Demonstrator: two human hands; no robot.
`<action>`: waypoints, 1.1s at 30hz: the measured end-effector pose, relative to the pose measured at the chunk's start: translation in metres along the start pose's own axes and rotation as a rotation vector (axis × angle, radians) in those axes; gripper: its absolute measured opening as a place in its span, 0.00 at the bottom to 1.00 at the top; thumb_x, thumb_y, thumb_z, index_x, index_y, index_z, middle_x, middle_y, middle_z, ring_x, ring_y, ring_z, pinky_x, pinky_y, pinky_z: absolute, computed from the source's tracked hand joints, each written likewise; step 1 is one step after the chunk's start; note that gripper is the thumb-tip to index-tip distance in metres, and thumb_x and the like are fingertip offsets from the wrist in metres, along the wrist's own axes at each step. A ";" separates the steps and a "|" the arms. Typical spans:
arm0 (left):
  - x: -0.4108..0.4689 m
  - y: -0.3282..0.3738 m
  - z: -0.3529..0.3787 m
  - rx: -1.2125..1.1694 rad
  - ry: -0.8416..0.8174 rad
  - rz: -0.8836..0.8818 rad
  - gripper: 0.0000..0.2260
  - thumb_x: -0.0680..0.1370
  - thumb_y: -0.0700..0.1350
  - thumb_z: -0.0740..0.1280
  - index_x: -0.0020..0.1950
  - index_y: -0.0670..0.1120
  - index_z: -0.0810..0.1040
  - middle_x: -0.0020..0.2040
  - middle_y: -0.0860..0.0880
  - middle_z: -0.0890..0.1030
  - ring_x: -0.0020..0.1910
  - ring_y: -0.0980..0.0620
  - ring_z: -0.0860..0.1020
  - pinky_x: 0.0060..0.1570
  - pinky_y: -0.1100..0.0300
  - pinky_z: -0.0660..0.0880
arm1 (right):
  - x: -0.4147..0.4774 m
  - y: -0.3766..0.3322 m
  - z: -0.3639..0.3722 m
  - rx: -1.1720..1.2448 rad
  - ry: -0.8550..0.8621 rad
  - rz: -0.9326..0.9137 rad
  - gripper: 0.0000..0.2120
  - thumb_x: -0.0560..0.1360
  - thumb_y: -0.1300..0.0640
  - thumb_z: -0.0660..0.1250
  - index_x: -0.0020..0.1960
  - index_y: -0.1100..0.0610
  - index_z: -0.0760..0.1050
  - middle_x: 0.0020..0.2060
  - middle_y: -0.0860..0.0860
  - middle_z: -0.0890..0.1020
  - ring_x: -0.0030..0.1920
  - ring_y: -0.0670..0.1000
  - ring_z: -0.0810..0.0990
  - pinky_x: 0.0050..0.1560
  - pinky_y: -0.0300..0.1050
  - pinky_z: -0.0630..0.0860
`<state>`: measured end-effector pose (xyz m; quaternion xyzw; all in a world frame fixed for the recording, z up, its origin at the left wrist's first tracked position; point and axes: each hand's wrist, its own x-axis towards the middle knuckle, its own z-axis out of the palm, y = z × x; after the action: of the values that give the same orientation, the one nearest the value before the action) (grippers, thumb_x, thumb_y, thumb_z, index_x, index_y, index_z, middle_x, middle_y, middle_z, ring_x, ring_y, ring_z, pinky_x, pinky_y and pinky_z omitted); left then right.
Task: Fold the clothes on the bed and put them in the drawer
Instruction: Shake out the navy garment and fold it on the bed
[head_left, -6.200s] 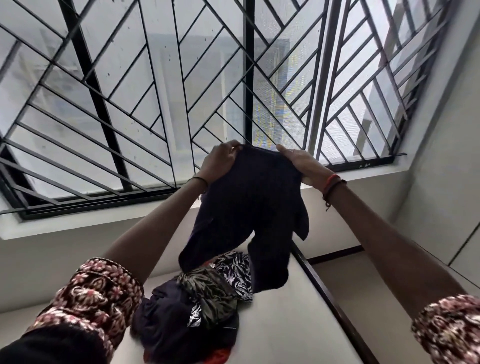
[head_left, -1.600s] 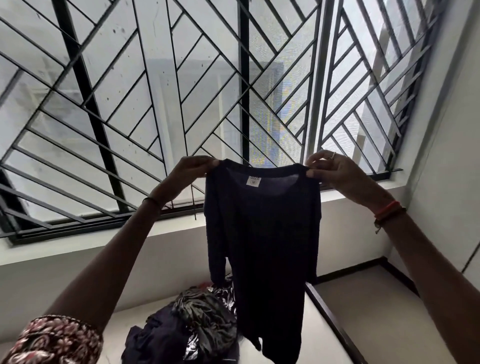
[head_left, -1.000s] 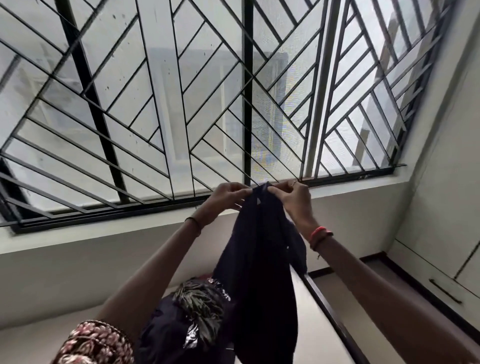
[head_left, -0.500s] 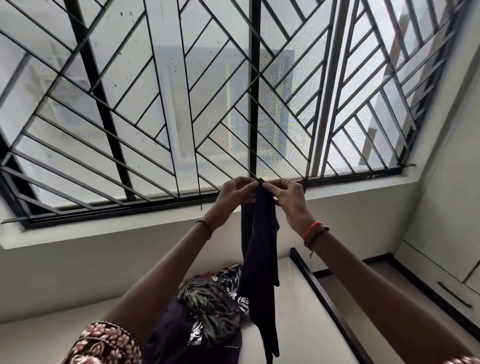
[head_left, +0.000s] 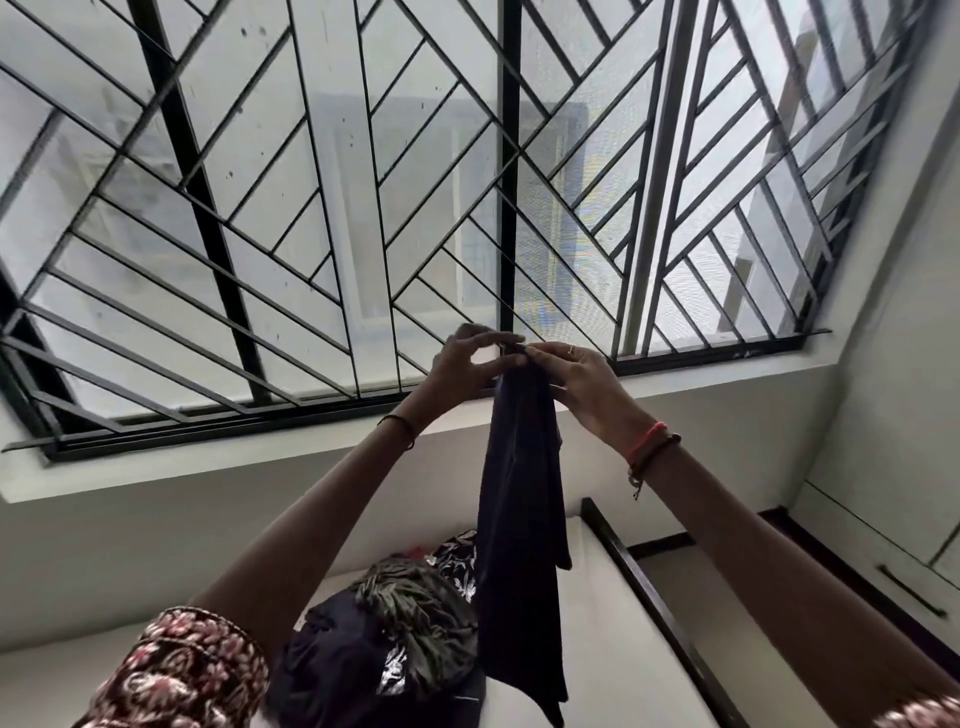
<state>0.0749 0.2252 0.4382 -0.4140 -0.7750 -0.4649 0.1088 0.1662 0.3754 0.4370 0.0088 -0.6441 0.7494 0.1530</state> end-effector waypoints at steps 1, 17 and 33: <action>0.003 -0.004 0.000 0.073 -0.009 0.020 0.18 0.68 0.68 0.65 0.51 0.60 0.80 0.55 0.52 0.77 0.59 0.53 0.75 0.60 0.52 0.68 | 0.000 -0.001 -0.001 0.017 -0.018 0.003 0.05 0.77 0.62 0.65 0.50 0.59 0.79 0.40 0.51 0.83 0.41 0.46 0.82 0.41 0.35 0.77; 0.024 0.030 -0.014 0.043 -0.191 0.220 0.02 0.75 0.41 0.70 0.46 0.46 0.83 0.40 0.63 0.80 0.42 0.70 0.77 0.45 0.75 0.67 | 0.001 0.047 -0.033 -0.684 0.071 -0.136 0.03 0.71 0.61 0.68 0.42 0.56 0.79 0.34 0.49 0.79 0.36 0.45 0.74 0.40 0.43 0.72; 0.037 0.020 -0.034 0.063 -0.012 0.234 0.03 0.73 0.39 0.72 0.46 0.43 0.83 0.40 0.57 0.77 0.42 0.69 0.75 0.46 0.75 0.66 | -0.013 0.060 -0.045 -0.803 0.202 -0.288 0.07 0.74 0.64 0.67 0.52 0.61 0.77 0.39 0.53 0.80 0.33 0.44 0.75 0.37 0.29 0.70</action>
<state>0.0589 0.2217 0.4896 -0.5007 -0.7363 -0.4219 0.1706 0.1727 0.4085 0.3688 -0.0347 -0.8583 0.4078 0.3095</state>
